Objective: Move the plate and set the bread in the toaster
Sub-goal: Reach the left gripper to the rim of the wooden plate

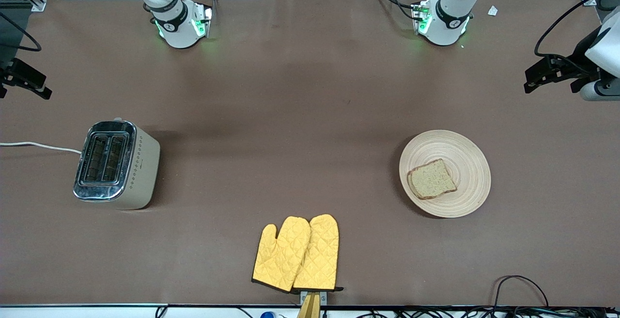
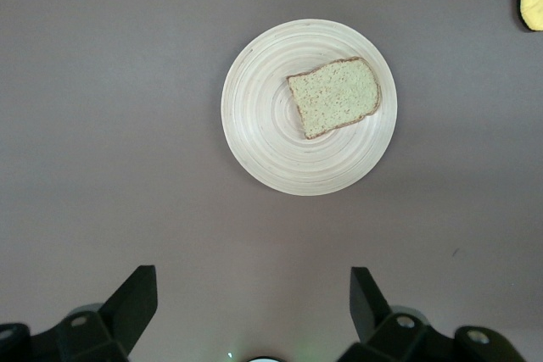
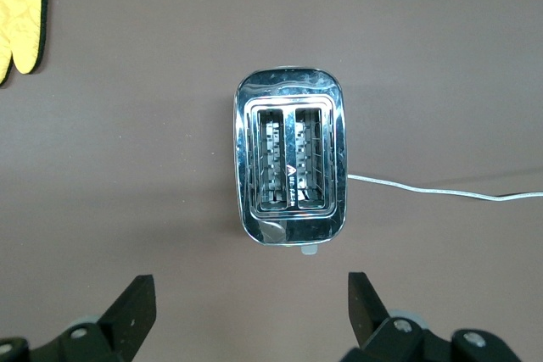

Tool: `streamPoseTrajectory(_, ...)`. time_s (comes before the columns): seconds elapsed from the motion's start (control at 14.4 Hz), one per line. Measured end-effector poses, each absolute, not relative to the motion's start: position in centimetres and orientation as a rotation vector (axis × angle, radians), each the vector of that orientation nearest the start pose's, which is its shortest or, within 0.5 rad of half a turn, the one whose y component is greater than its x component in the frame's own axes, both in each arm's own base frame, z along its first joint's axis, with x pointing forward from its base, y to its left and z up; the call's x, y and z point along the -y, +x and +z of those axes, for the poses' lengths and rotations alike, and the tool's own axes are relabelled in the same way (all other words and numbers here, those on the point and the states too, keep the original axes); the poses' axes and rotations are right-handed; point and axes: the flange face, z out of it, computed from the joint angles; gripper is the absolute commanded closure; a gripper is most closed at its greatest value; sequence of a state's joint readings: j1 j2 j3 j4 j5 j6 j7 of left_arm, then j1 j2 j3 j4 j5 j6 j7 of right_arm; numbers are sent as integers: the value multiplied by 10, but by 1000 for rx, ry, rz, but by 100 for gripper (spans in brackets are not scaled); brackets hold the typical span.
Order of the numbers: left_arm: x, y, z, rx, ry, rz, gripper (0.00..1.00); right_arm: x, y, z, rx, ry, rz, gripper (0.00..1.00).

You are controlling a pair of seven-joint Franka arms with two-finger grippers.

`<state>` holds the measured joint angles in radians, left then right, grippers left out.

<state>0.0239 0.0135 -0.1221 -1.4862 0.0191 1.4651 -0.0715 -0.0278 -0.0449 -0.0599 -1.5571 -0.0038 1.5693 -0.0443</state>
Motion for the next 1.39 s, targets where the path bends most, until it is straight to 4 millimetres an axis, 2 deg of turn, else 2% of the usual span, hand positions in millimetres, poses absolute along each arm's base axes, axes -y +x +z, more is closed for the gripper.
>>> streamPoseTrajectory(0.42,37,550,644,0,-3121,63,0,49,539,655,-69,-3144,-89,0)
streamPoseTrajectory(0.62,25,572,618,14,-3140,125,0,49,539,655,-69,-3144,-90,0)
streamPoseTrajectory(0.76,16,595,585,49,-3206,200,0,49,538,655,-70,-3144,-90,0)
streamPoseTrajectory(1.04,-28,635,507,175,-3397,321,0,49,539,655,-70,-3144,-90,0)
streamPoseTrajectory(1.25,-59,656,446,141,-3561,362,0,49,539,655,-69,-3144,-90,0)
streamPoseTrajectory(1.39,-67,668,401,43,-3640,364,0,49,539,655,-69,-3144,-90,0)
